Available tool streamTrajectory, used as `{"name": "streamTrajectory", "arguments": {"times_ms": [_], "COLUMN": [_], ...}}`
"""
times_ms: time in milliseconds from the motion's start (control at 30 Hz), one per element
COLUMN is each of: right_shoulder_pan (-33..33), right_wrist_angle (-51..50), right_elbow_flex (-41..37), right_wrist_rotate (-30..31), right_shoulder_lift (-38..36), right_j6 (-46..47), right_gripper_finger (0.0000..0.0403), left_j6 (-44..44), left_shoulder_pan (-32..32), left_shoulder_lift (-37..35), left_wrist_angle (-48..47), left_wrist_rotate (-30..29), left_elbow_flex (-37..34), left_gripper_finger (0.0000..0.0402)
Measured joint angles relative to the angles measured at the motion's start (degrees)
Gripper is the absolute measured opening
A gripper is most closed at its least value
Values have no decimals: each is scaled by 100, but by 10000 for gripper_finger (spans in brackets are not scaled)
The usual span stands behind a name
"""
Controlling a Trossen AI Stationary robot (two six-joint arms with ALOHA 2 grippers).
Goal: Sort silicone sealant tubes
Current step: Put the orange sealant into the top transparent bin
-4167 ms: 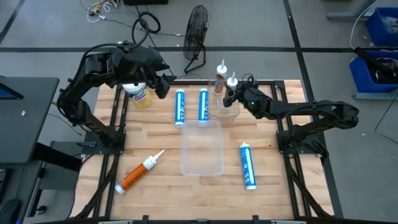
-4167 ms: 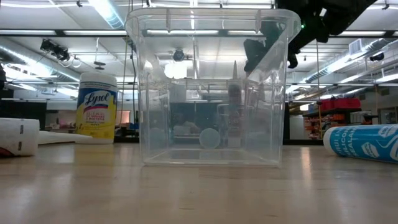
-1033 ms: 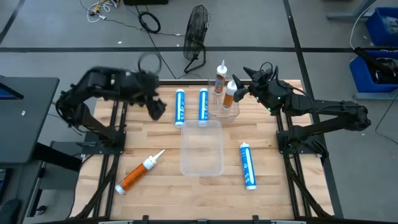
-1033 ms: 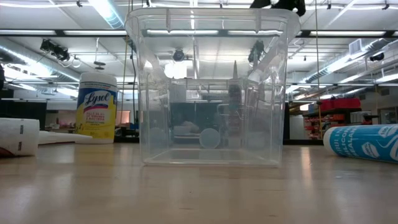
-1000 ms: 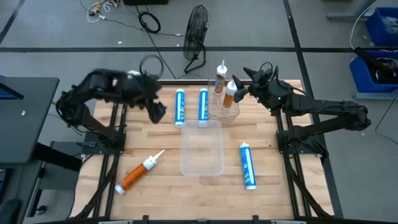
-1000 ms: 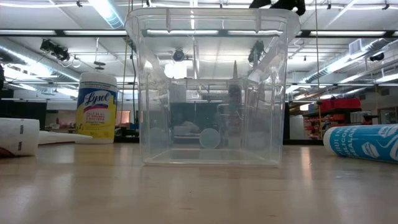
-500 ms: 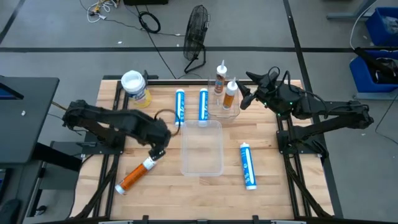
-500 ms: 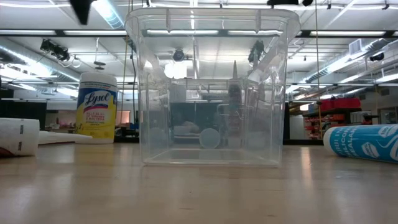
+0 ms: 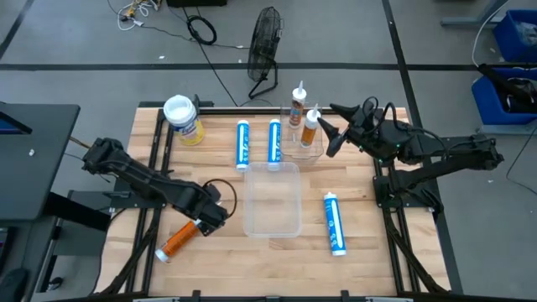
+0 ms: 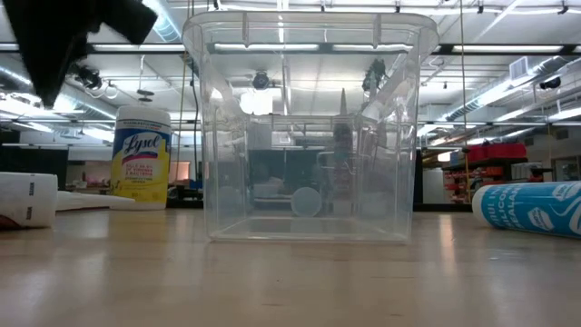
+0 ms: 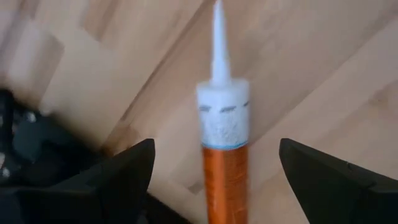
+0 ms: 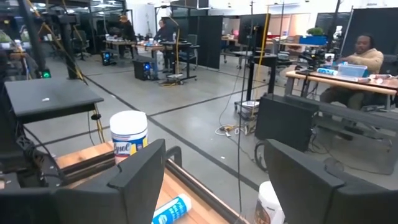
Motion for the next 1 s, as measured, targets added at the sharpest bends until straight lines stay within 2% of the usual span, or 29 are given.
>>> {"name": "streamTrajectory", "arguments": {"times_ms": [133, 267, 433, 567, 667, 1000], "right_shoulder_pan": [31, 31, 30, 27, 27, 27], "right_wrist_angle": [0, 0, 0, 0, 0, -2], "right_elbow_flex": [-1, -1, -1, -1, -1, -3], "right_wrist_rotate": [-1, -1, -1, -1, 0, -1], "right_shoulder_lift": [0, 0, 0, 0, 0, 0], "right_j6": [-13, -15, -15, -17, -30, -25], "right_gripper_finger": [275, 275, 275, 275, 275, 275], "left_j6": [-240, -419, -586, -613, -756, -1034], "left_shoulder_pan": [-120, -233, -354, -459, -511, -732], "left_shoulder_lift": [1, 2, 0, 0, 0, 0], "left_wrist_angle": [742, 1391, 1305, 1733, 2080, 2302], "left_wrist_rotate": [263, 278, 263, 577, 590, 696], "left_elbow_flex": [-507, -763, -1036, -1388, -1550, -1896], "left_gripper_finger": [349, 349, 348, 348, 348, 348]}}
